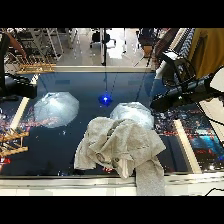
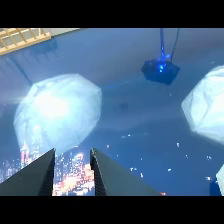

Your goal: Fold the clothes and pants, and hang the long-sleeved shirts on hangers.

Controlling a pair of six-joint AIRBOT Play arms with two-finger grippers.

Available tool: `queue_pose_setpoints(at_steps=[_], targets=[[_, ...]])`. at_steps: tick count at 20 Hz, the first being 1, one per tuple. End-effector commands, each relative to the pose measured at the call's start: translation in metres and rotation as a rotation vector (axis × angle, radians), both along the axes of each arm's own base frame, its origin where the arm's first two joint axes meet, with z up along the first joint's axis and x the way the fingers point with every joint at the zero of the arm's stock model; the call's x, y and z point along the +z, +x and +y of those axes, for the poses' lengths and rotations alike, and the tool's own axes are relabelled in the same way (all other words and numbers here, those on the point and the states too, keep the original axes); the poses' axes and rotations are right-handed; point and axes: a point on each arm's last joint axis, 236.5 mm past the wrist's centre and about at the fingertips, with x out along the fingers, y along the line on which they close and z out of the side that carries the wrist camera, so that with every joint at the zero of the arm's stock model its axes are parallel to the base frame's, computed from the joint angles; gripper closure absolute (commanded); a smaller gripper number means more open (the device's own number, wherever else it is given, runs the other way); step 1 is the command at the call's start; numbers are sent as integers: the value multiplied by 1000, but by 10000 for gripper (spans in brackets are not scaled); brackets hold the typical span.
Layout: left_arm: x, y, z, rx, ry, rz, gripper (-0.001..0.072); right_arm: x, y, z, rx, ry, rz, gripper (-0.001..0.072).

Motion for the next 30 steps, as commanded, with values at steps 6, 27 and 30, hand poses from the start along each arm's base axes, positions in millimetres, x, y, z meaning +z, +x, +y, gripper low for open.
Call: queue_pose_setpoints(at_steps=[6,27,30], targets=[[11,8,-5,-22,-3,-55,483,21,23,5,-24,42,-128,359],[-327,-157,-178,-626,-303,806,5,70,30,65,65,341,-244,370],[-338,-142,-184,-601,-311,755,5,26,-1,69,128,274,-32,459]])
